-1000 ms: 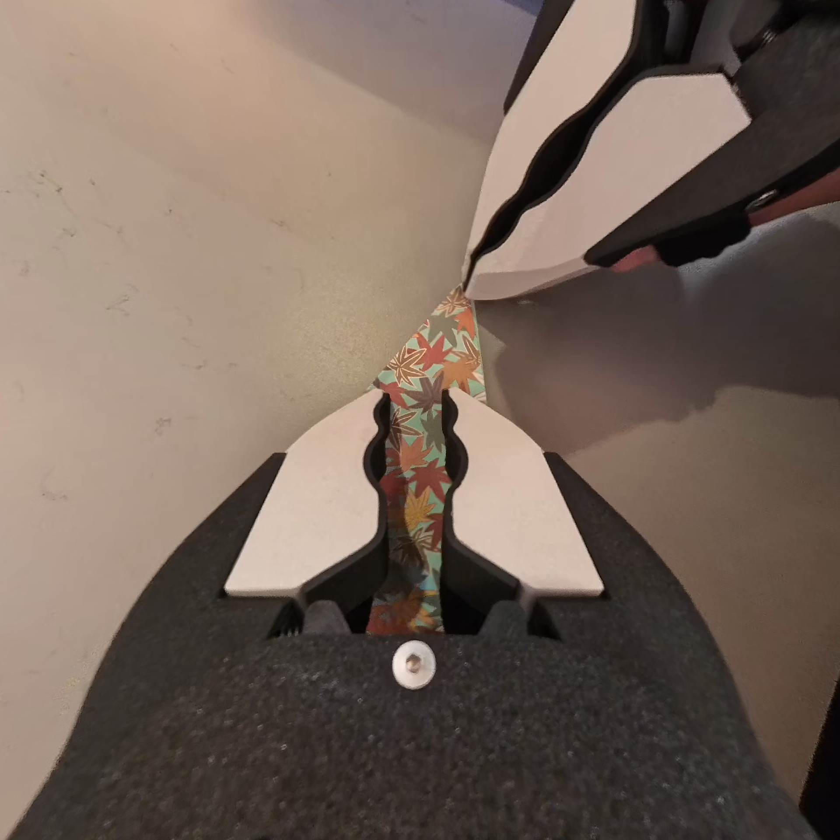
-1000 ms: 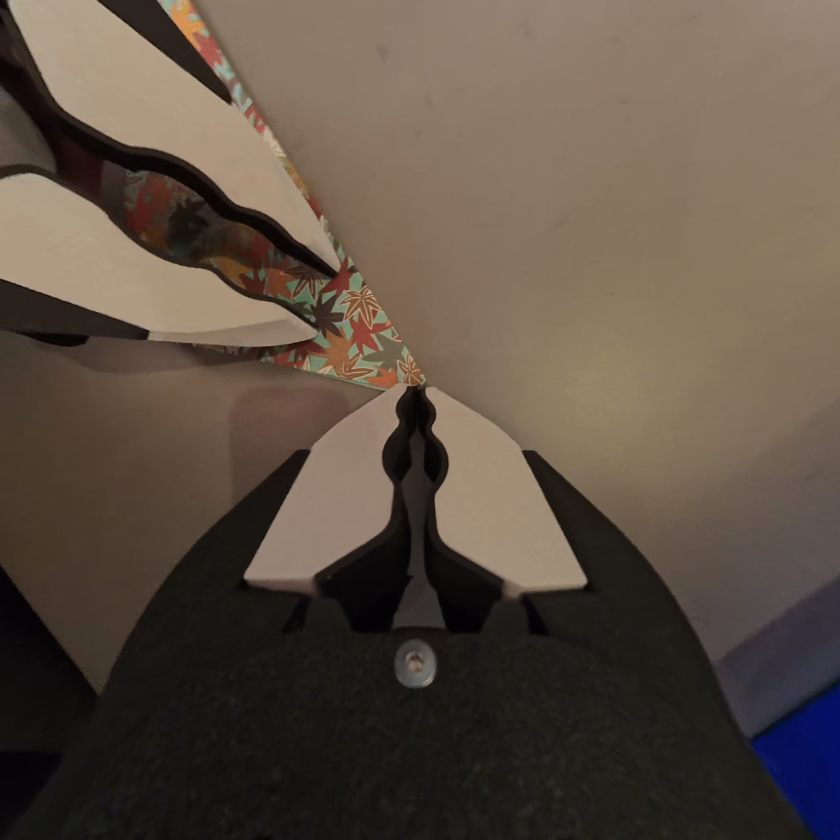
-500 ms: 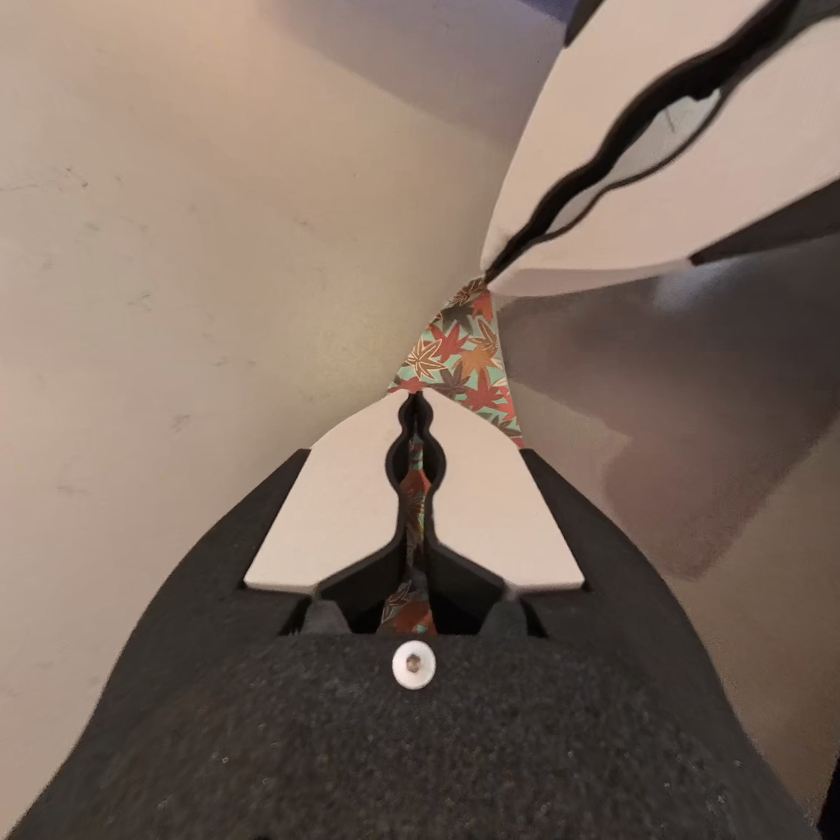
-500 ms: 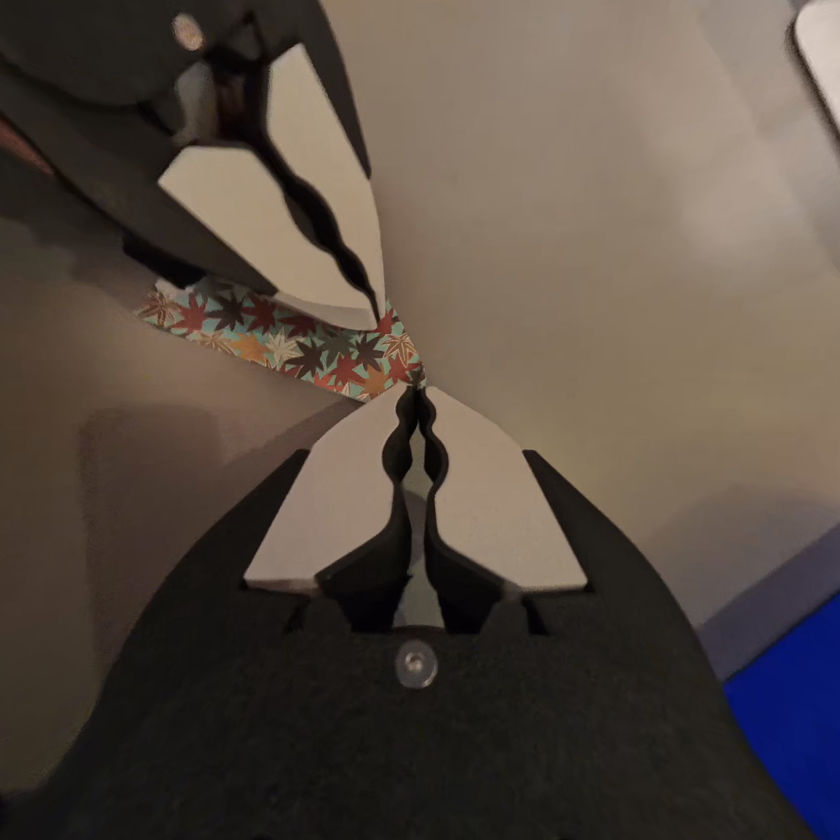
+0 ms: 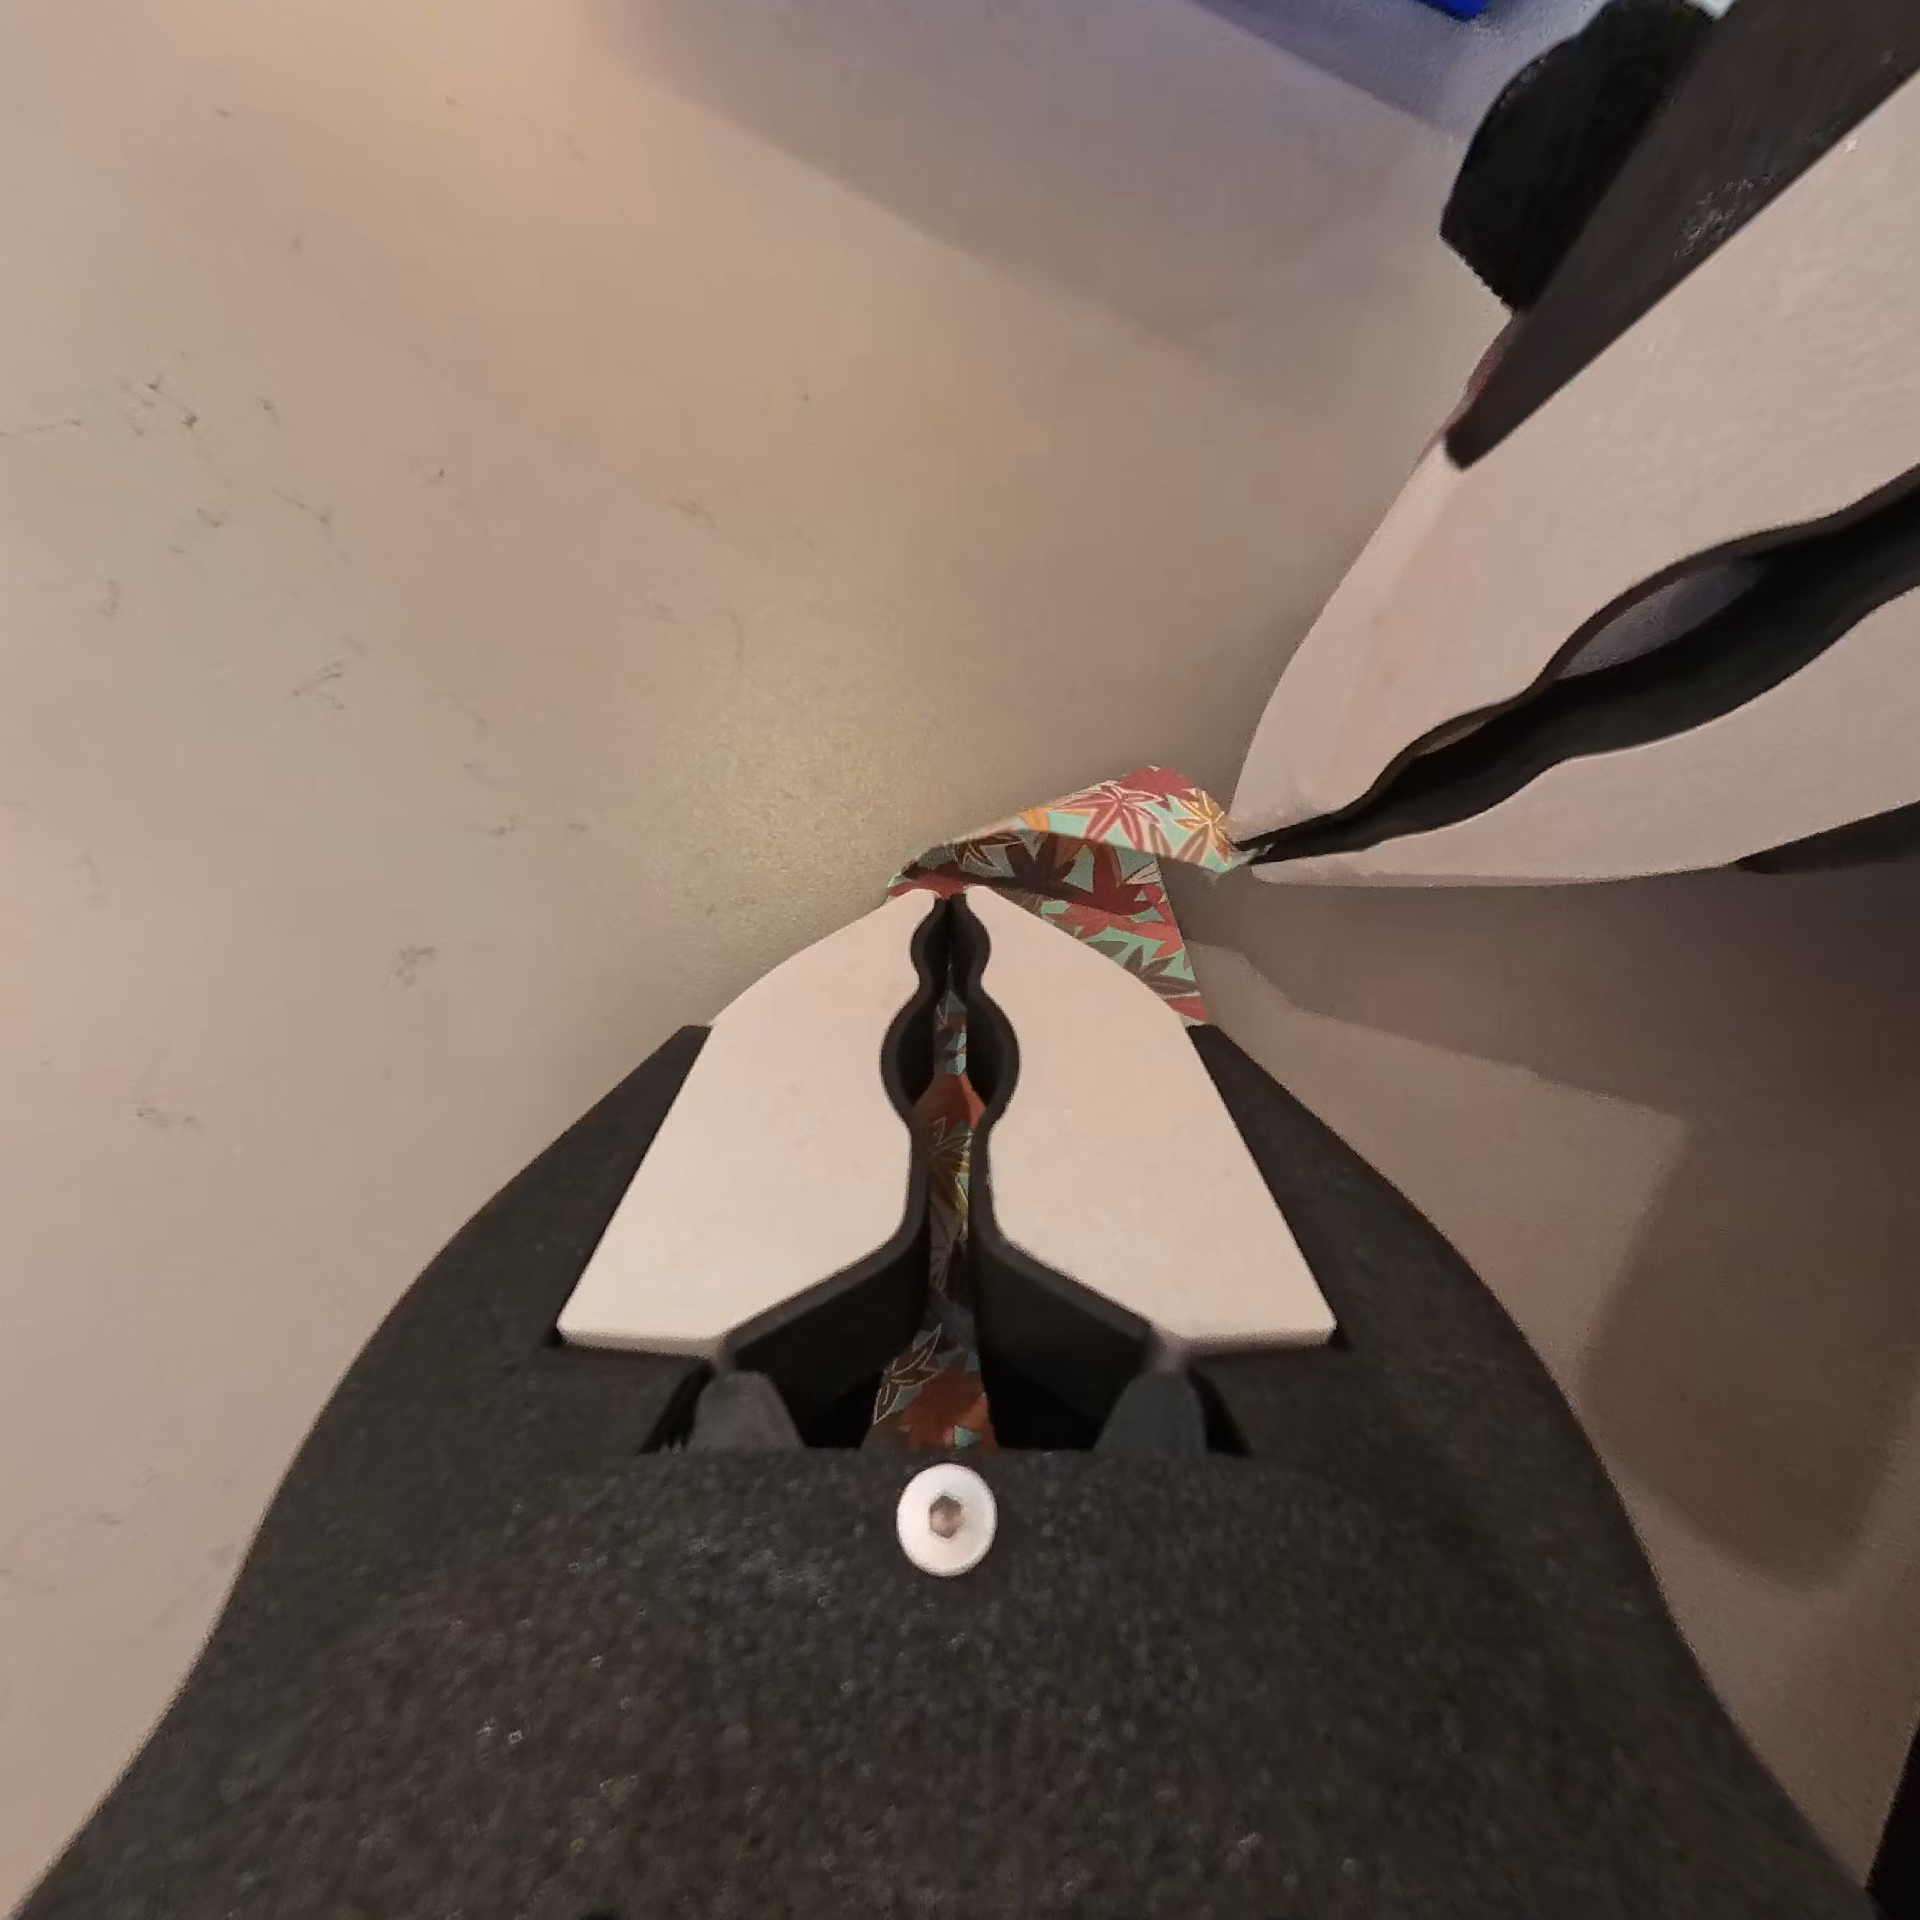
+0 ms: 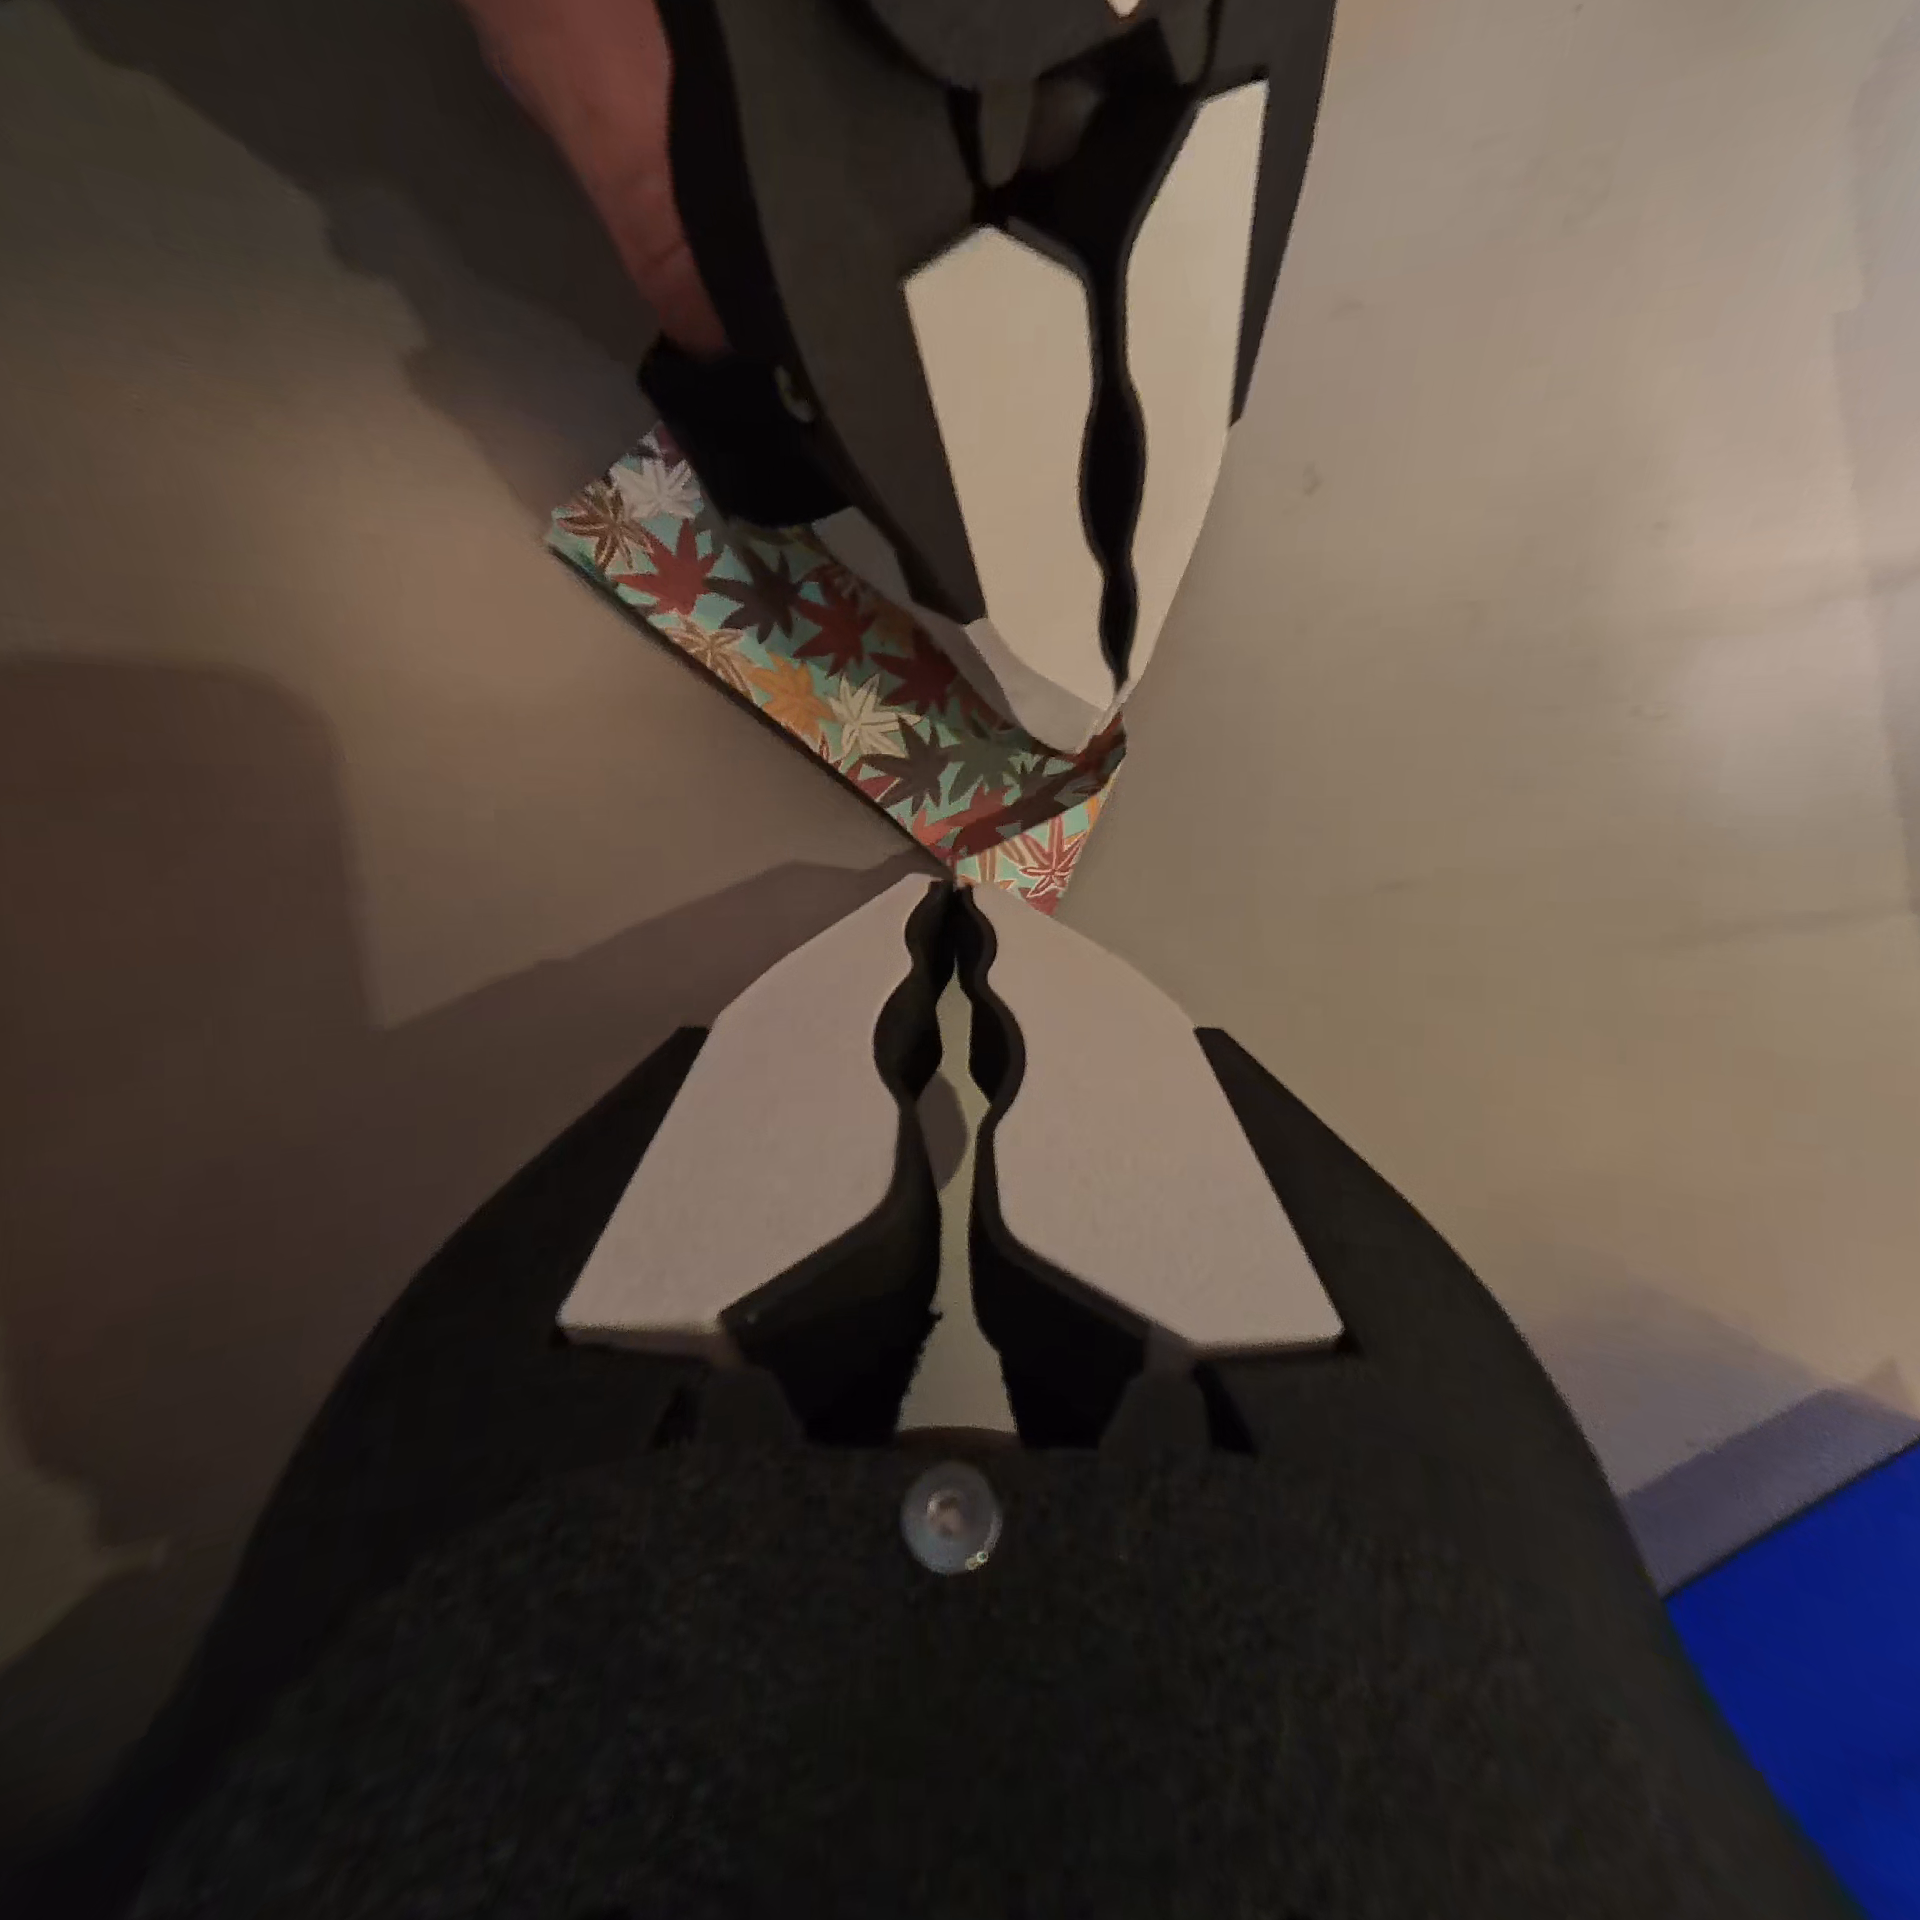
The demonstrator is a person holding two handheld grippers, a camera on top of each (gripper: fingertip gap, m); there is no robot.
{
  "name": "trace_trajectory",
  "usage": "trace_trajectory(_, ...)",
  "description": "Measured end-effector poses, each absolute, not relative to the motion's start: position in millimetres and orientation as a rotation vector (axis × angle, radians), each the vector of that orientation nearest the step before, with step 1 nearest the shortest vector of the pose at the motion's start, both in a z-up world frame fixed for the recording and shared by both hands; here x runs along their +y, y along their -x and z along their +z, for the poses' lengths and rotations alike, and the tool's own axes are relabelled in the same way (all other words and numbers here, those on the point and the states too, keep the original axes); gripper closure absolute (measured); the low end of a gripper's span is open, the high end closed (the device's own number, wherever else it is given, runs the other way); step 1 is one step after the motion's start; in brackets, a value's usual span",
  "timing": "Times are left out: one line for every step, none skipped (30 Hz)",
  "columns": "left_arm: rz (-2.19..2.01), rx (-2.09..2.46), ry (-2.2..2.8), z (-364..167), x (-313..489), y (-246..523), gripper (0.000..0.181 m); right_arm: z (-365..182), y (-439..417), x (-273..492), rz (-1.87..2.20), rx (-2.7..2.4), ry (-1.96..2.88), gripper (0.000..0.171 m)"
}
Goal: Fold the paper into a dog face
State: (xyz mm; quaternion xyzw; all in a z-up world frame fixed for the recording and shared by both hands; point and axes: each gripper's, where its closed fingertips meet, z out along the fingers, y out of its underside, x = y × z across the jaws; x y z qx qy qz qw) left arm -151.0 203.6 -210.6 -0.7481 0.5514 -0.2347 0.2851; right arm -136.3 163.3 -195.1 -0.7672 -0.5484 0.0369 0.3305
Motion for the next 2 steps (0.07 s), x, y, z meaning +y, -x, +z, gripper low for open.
trace_trajectory(-0.63, 1.476, 2.001, -210.5, 203.5, 151.1, 0.181, -196.7, 136.3, 161.0, 0.103, -1.447, 2.011, 0.171)
trace_trajectory(-0.632, 1.477, 2.001, -210.5, 203.4, 151.0, 0.181, -197.7, 135.5, 160.1, 0.1, -1.453, 2.013, 0.171)
